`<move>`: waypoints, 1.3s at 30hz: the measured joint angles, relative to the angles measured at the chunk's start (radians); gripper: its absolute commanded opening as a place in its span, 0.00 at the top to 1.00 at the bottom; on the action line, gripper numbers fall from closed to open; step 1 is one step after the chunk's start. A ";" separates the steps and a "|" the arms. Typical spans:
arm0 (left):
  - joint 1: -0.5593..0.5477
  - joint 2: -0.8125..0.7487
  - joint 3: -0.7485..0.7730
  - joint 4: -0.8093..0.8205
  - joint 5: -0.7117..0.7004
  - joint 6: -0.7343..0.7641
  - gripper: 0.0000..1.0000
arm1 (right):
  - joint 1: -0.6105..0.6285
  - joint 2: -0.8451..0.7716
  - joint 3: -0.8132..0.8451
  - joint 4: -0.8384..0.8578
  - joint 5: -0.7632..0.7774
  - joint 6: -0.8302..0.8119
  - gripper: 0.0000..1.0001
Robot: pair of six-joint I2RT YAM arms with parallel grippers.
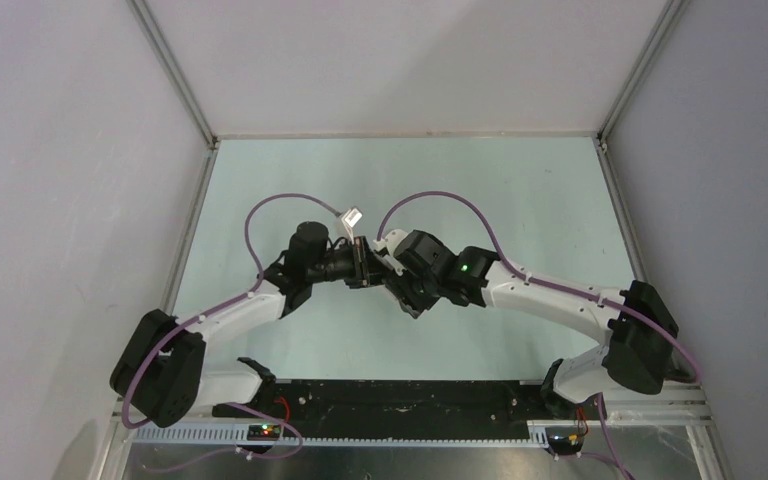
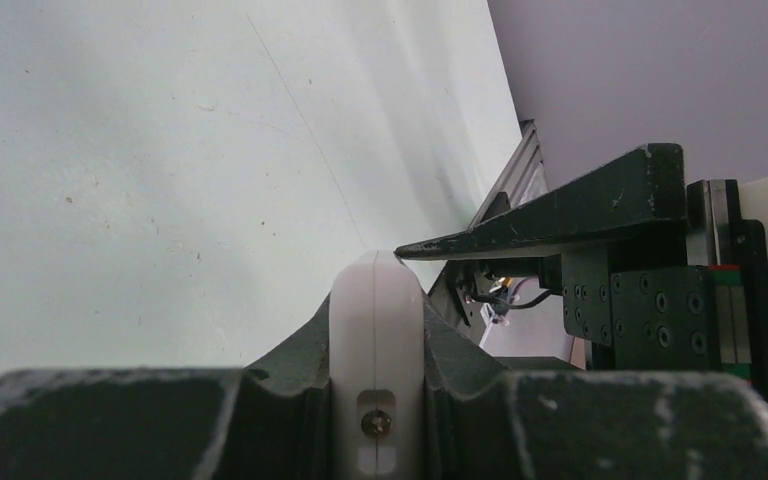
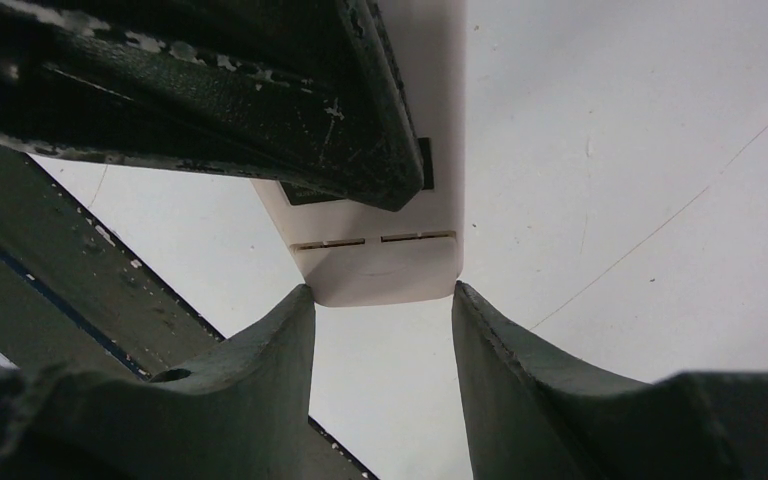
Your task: Load the batteries into the remote control
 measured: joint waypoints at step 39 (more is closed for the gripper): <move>0.000 0.030 0.028 -0.011 -0.014 -0.001 1.00 | -0.061 0.038 0.039 -0.025 -0.062 0.077 0.49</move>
